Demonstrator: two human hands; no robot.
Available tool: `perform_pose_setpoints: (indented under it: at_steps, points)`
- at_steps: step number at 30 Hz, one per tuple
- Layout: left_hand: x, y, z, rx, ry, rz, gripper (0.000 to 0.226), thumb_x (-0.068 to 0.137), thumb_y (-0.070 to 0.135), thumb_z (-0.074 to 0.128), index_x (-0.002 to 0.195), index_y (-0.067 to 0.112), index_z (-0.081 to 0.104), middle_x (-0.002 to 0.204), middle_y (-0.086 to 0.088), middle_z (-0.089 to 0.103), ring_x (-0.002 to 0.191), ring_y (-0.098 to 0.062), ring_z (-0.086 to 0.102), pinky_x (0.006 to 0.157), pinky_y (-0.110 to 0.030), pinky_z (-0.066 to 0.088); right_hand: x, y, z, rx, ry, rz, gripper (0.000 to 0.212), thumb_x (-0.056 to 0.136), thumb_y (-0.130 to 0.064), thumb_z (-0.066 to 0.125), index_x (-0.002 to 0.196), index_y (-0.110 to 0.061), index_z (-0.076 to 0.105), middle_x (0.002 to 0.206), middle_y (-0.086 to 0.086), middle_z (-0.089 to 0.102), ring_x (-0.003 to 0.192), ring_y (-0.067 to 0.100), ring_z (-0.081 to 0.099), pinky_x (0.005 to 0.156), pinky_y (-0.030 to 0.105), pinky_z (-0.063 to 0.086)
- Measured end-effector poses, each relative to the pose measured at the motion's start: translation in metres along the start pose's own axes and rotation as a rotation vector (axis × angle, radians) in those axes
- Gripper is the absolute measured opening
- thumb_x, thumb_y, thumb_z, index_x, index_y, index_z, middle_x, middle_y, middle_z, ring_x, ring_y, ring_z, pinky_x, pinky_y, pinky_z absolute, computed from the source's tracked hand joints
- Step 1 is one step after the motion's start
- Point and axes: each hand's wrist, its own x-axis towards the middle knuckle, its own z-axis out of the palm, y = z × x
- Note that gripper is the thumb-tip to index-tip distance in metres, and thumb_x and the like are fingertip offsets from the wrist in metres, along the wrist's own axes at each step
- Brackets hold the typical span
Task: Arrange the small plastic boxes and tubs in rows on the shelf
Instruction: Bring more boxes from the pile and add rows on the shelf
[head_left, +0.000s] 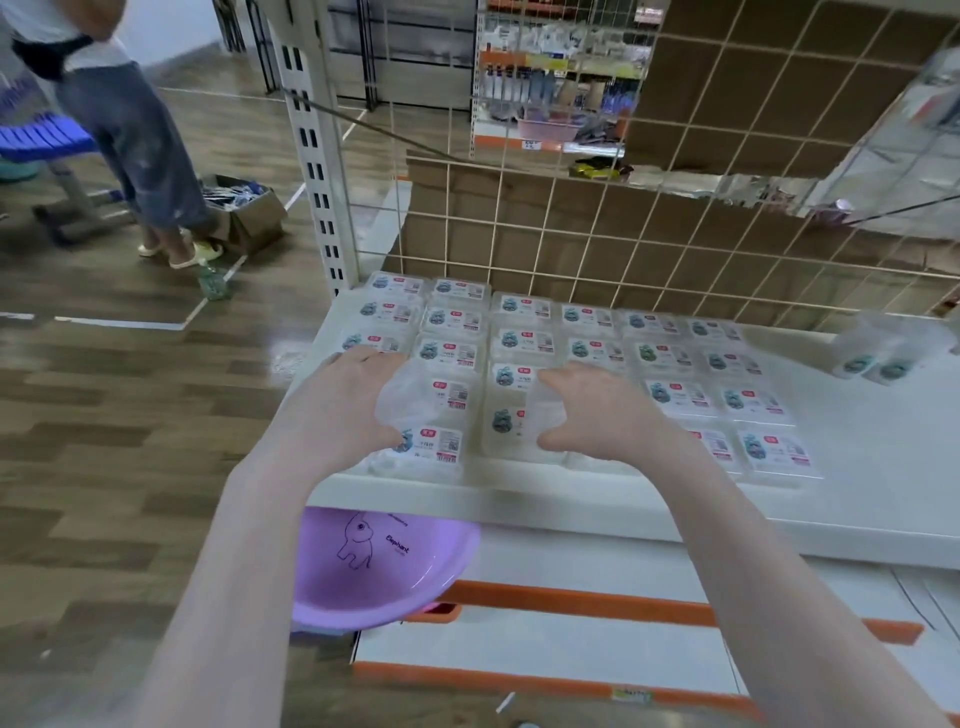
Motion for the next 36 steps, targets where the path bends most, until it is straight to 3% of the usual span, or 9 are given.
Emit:
perform_pose_setpoints:
  at_steps: [5, 11, 15, 18, 24, 27, 31, 33, 36]
  points:
    - [0.004, -0.001, 0.001, -0.02, -0.023, -0.017, 0.081, 0.072, 0.024, 0.077, 0.143, 0.023, 0.037, 0.137, 0.001, 0.042, 0.127, -0.018, 0.038, 0.1, -0.03, 0.035, 0.006, -0.002, -0.004, -0.013, 0.003, -0.044, 0.059, 0.074, -0.027, 0.065, 0.128, -0.014, 0.046, 0.124, 0.007, 0.053, 0.111, 0.025, 0.051, 0.084, 0.035, 0.048]
    - [0.008, -0.003, 0.0, -0.019, -0.015, -0.036, 0.08, 0.073, 0.022, 0.074, 0.143, 0.021, 0.036, 0.137, -0.001, 0.043, 0.126, -0.02, 0.038, 0.099, -0.03, 0.037, 0.012, -0.008, -0.024, 0.223, 0.124, -0.092, 0.07, 0.077, -0.027, 0.064, 0.14, -0.025, 0.034, 0.139, 0.0, 0.041, 0.122, 0.02, 0.044, 0.089, 0.029, 0.039]
    - [0.009, 0.0, 0.0, -0.044, 0.001, -0.053, 0.076, 0.071, 0.02, 0.074, 0.139, 0.022, 0.041, 0.13, 0.0, 0.046, 0.12, -0.019, 0.042, 0.089, -0.028, 0.039, 0.013, -0.005, -0.023, 0.437, 0.173, -0.1, 0.067, 0.076, -0.033, 0.069, 0.135, -0.033, 0.039, 0.121, -0.012, 0.047, 0.108, 0.006, 0.045, 0.079, 0.024, 0.036]
    - [0.012, 0.002, 0.003, -0.041, 0.007, -0.045, 0.066, 0.068, 0.018, 0.075, 0.128, 0.019, 0.048, 0.116, 0.0, 0.048, 0.115, -0.02, 0.045, 0.077, -0.025, 0.034, 0.007, 0.007, -0.014, 0.629, 0.213, -0.085, 0.066, 0.074, -0.03, 0.074, 0.132, -0.035, 0.043, 0.111, -0.019, 0.045, 0.102, 0.002, 0.045, 0.081, 0.02, 0.036]
    - [0.017, 0.011, 0.01, -0.026, 0.003, -0.062, 0.076, 0.072, 0.021, 0.075, 0.14, 0.019, 0.04, 0.137, -0.003, 0.042, 0.124, -0.022, 0.04, 0.096, -0.03, 0.037, -0.015, 0.045, 0.005, 0.788, 0.308, -0.039, 0.066, 0.073, -0.018, 0.077, 0.13, -0.029, 0.046, 0.112, -0.022, 0.051, 0.099, -0.007, 0.05, 0.082, 0.008, 0.039]
    - [0.02, 0.015, 0.012, -0.013, -0.014, -0.074, 0.08, 0.072, 0.024, 0.077, 0.142, 0.021, 0.038, 0.144, -0.003, 0.037, 0.131, -0.021, 0.036, 0.101, -0.029, 0.031, -0.025, 0.059, 0.014, 0.771, 0.33, 0.0, 0.069, 0.072, -0.015, 0.078, 0.132, -0.021, 0.046, 0.115, -0.015, 0.054, 0.106, 0.004, 0.052, 0.09, 0.021, 0.045]
    - [0.022, 0.021, 0.015, -0.038, -0.037, -0.078, 0.079, 0.072, 0.023, 0.074, 0.142, 0.021, 0.037, 0.138, -0.001, 0.041, 0.129, -0.019, 0.036, 0.097, -0.028, 0.034, -0.036, 0.073, 0.023, 0.635, 0.363, 0.04, 0.061, 0.07, -0.018, 0.08, 0.125, -0.019, 0.053, 0.098, -0.031, 0.049, 0.094, -0.003, 0.048, 0.072, -0.003, 0.034]
    - [0.023, 0.023, 0.016, -0.046, -0.046, -0.084, 0.079, 0.073, 0.022, 0.072, 0.143, 0.022, 0.036, 0.136, 0.0, 0.041, 0.127, -0.018, 0.037, 0.094, -0.029, 0.035, -0.037, 0.077, 0.027, 0.537, 0.33, 0.054, 0.059, 0.07, -0.024, 0.079, 0.123, -0.019, 0.054, 0.102, -0.019, 0.056, 0.099, 0.009, 0.051, 0.068, 0.004, 0.035]
    - [0.023, 0.026, 0.018, -0.043, -0.058, -0.081, 0.076, 0.072, 0.022, 0.071, 0.14, 0.024, 0.039, 0.127, -0.001, 0.043, 0.121, -0.019, 0.04, 0.087, -0.032, 0.04, -0.036, 0.079, 0.03, 0.411, 0.267, 0.079, 0.071, 0.073, -0.034, 0.076, 0.135, -0.016, 0.046, 0.129, 0.001, 0.054, 0.118, 0.02, 0.047, 0.084, 0.024, 0.036]
